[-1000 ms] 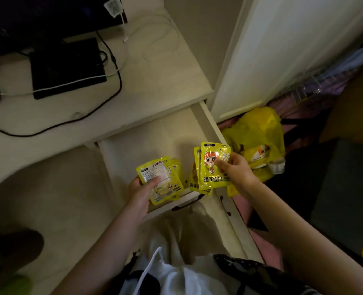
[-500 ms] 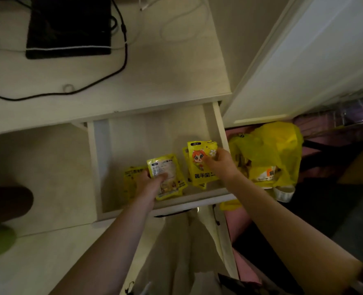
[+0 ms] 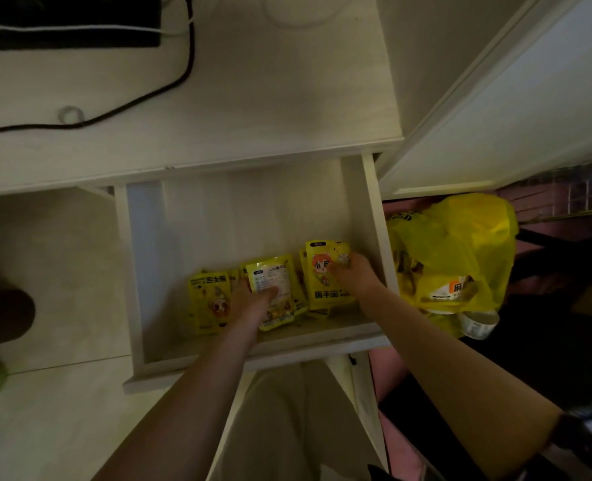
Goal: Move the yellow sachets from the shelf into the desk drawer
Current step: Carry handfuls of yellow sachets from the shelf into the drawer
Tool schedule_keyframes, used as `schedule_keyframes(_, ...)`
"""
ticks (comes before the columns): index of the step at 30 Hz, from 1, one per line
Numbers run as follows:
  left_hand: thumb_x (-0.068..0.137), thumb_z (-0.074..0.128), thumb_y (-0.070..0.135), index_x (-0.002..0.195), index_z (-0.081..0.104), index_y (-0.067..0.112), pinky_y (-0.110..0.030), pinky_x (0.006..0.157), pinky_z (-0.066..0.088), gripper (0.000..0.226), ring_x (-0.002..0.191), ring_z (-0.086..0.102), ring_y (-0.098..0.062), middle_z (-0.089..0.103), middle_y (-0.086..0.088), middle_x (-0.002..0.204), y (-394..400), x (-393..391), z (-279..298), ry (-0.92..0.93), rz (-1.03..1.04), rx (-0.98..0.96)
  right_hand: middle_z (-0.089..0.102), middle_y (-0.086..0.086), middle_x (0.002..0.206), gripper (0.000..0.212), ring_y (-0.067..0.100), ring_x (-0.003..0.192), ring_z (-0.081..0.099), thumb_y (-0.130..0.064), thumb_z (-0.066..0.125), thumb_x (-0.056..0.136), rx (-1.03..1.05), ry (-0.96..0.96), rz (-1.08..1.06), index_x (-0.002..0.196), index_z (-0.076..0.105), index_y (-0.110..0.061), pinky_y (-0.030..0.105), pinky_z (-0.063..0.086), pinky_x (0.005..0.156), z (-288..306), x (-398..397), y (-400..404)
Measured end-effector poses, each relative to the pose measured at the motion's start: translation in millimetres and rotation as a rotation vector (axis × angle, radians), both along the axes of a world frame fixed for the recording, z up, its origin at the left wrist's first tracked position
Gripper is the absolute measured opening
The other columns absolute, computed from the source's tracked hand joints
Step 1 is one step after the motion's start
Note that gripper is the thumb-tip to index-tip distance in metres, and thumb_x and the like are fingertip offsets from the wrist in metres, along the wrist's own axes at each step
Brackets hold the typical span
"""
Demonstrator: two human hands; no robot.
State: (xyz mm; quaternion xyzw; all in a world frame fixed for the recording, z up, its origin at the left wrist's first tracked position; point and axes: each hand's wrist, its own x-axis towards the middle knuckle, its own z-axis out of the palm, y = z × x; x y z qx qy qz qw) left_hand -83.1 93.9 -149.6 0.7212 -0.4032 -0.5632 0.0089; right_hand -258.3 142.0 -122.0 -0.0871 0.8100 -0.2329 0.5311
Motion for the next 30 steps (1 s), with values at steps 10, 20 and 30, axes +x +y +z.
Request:
schedule_keyframes(10,0.087,0.064,0.013,0.100,0.067,0.008,-0.026,0.062,0.040,0.015,0.082,0.060,-0.024,0.069,-0.014,0.103,-7.5,7.7,5.2,-0.054,-0.285,-0.052,0.058,0.016,0.126,0.028,0.032,0.118,0.054,-0.007,0.042,0.097,0.183,0.109,0.230,0.121,0.054,0.001,0.037,0.046,0.099,3.3,1.1,9.5)
schedule_keyframes(20,0.088,0.062,0.016,0.124,0.060,0.015,-0.032,0.091,0.047,0.035,0.109,0.060,-0.025,0.064,-0.008,0.121,-3.3,28.8,46.7,-0.066,-0.289,-0.084,0.056,0.011,0.092,0.010,0.023,0.083,0.051,-0.017,0.050,0.092,0.152,0.202,0.441,0.096,0.054,-0.008,0.030,0.041,0.071,30.1,4.5,29.3)
schedule_keyframes(30,0.091,0.060,0.017,0.113,0.064,0.013,-0.025,0.073,0.042,0.023,0.089,0.056,-0.015,0.063,0.000,0.103,22.1,81.1,112.7,-0.077,-0.105,-0.329,0.060,0.017,0.114,0.030,0.028,0.086,0.057,-0.015,0.045,0.096,-0.015,0.309,0.631,0.124,0.047,-0.006,0.029,0.041,0.068,96.9,35.7,33.2)
